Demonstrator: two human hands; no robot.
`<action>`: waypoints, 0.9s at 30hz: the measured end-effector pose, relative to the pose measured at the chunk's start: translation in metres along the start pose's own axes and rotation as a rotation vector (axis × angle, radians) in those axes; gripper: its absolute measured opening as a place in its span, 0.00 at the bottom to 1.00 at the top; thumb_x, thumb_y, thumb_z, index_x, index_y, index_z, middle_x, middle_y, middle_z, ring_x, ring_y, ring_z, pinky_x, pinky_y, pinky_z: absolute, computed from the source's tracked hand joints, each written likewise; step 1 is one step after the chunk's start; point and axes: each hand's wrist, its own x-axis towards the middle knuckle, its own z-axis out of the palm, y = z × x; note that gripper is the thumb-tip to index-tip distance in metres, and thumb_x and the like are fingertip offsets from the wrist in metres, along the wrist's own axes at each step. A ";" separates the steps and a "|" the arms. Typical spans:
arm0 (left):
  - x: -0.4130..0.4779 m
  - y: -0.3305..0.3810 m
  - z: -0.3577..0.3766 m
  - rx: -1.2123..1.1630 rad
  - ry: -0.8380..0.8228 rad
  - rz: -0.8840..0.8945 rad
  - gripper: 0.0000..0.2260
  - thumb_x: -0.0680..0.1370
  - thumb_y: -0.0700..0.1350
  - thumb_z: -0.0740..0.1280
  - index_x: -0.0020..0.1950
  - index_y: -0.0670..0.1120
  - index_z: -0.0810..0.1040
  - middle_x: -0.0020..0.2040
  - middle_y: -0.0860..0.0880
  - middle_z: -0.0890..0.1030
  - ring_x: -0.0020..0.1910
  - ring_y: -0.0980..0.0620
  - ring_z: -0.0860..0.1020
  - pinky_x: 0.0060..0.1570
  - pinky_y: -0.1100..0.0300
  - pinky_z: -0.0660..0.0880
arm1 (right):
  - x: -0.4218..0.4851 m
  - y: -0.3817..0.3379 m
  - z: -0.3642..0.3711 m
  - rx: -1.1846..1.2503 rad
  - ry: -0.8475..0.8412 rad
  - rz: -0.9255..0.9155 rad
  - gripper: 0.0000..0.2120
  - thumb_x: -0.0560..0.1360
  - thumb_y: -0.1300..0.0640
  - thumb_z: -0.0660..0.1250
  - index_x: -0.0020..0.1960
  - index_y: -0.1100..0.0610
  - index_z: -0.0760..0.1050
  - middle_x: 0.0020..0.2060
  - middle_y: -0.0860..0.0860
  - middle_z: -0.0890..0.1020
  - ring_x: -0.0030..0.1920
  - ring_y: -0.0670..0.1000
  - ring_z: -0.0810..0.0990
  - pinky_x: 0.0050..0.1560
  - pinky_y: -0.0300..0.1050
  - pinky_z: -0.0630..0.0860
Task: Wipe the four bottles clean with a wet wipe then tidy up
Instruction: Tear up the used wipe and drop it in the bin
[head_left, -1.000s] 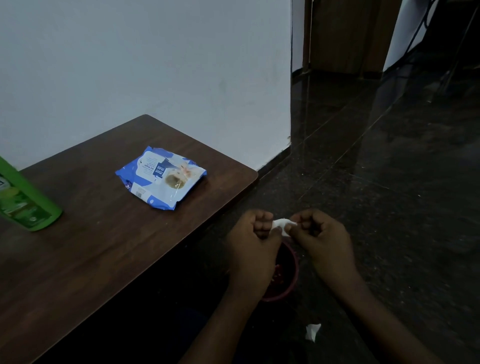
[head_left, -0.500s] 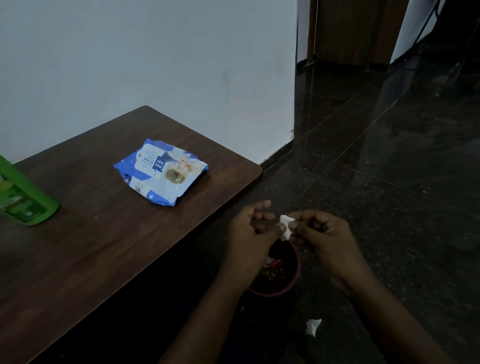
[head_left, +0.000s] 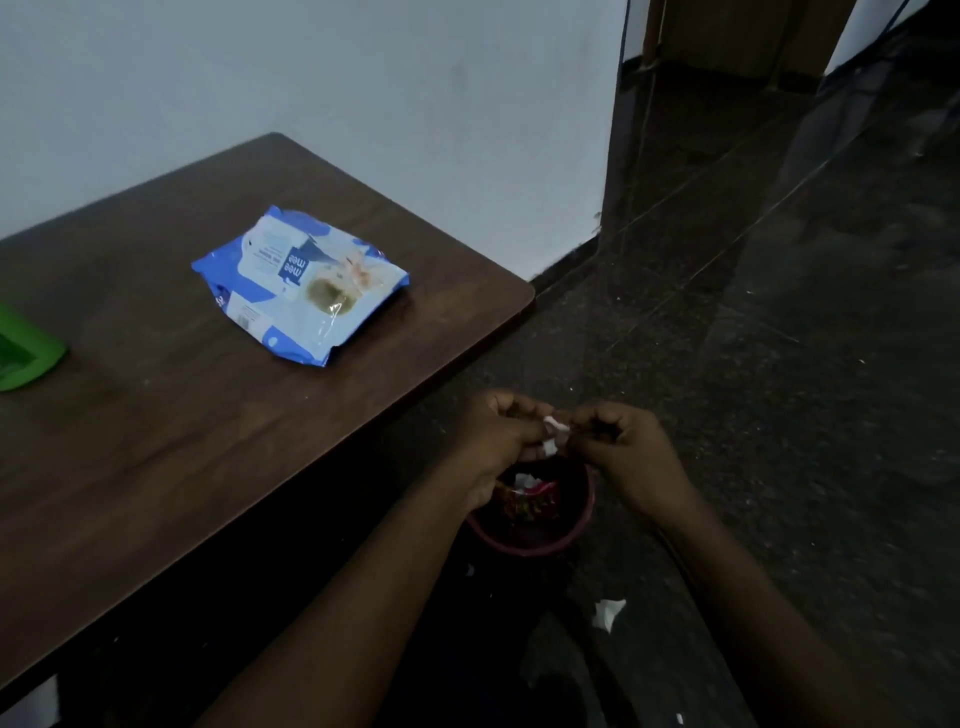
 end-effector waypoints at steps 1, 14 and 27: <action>0.006 -0.004 -0.003 -0.020 -0.013 -0.043 0.08 0.74 0.28 0.74 0.51 0.36 0.84 0.49 0.38 0.87 0.49 0.42 0.88 0.55 0.47 0.84 | 0.004 0.009 0.000 0.004 0.017 0.017 0.08 0.73 0.72 0.73 0.49 0.63 0.85 0.42 0.60 0.88 0.47 0.64 0.87 0.49 0.56 0.84; 0.059 -0.062 -0.017 -0.082 0.048 -0.239 0.08 0.74 0.26 0.72 0.49 0.36 0.83 0.46 0.38 0.86 0.44 0.45 0.87 0.45 0.55 0.85 | 0.036 0.083 0.008 -0.050 -0.022 0.195 0.08 0.74 0.71 0.71 0.49 0.61 0.85 0.44 0.59 0.88 0.49 0.64 0.86 0.57 0.68 0.80; 0.089 -0.095 -0.025 0.240 0.048 -0.211 0.14 0.77 0.35 0.75 0.62 0.43 0.81 0.56 0.45 0.85 0.49 0.51 0.85 0.44 0.52 0.83 | 0.058 0.134 0.021 -0.408 -0.037 0.250 0.16 0.75 0.63 0.73 0.63 0.55 0.83 0.51 0.49 0.86 0.47 0.48 0.86 0.49 0.46 0.83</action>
